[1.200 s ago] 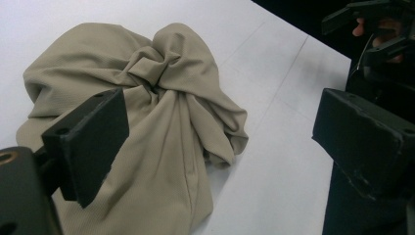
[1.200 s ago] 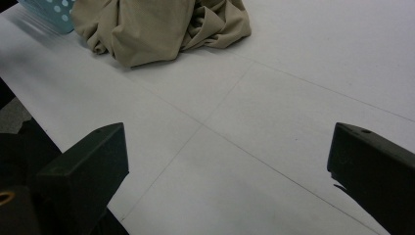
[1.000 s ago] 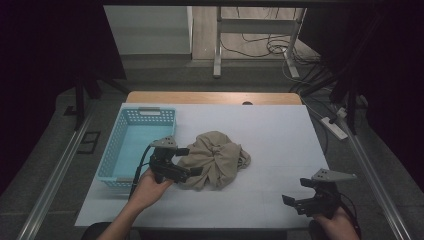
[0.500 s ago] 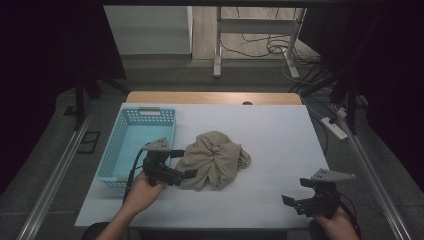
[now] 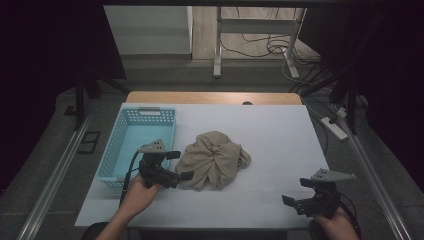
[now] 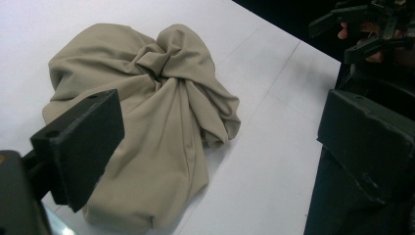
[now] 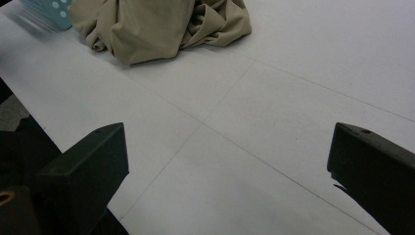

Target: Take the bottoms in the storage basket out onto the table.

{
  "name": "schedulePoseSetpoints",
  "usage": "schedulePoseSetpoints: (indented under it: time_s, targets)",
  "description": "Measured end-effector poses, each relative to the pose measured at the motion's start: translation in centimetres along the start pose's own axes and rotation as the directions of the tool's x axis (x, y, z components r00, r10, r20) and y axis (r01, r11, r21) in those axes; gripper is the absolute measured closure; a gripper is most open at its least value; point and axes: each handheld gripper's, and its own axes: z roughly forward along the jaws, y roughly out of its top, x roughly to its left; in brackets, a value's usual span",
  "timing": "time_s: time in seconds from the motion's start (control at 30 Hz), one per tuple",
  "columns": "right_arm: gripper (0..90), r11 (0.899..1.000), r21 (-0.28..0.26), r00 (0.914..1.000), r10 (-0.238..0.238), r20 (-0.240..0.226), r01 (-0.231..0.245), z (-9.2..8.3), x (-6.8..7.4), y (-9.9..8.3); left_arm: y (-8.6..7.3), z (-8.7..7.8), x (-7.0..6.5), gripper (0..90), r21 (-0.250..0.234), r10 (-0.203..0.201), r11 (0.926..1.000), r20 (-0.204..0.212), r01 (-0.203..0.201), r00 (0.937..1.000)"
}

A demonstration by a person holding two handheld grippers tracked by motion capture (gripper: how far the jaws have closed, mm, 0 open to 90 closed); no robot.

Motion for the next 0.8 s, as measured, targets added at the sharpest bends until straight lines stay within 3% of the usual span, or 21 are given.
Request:
schedulePoseSetpoints:
  time_s: [0.57, 0.8]
  targets:
    - [1.8, 1.0, 0.006, 1.0, -0.004, 0.003, 0.004, 0.1, 0.1, 0.0, -1.4, -1.5, 0.0, 1.2, -0.023, -0.025, 0.9994, -0.022, 0.024, 0.9994]
    - [1.8, 1.0, 0.008, 1.0, -0.005, 0.002, 0.005, 0.1, 0.1, 0.0, -1.7, -2.0, -0.4, 0.6, -0.025, -0.017, 0.9996, -0.03, 0.016, 0.9994]
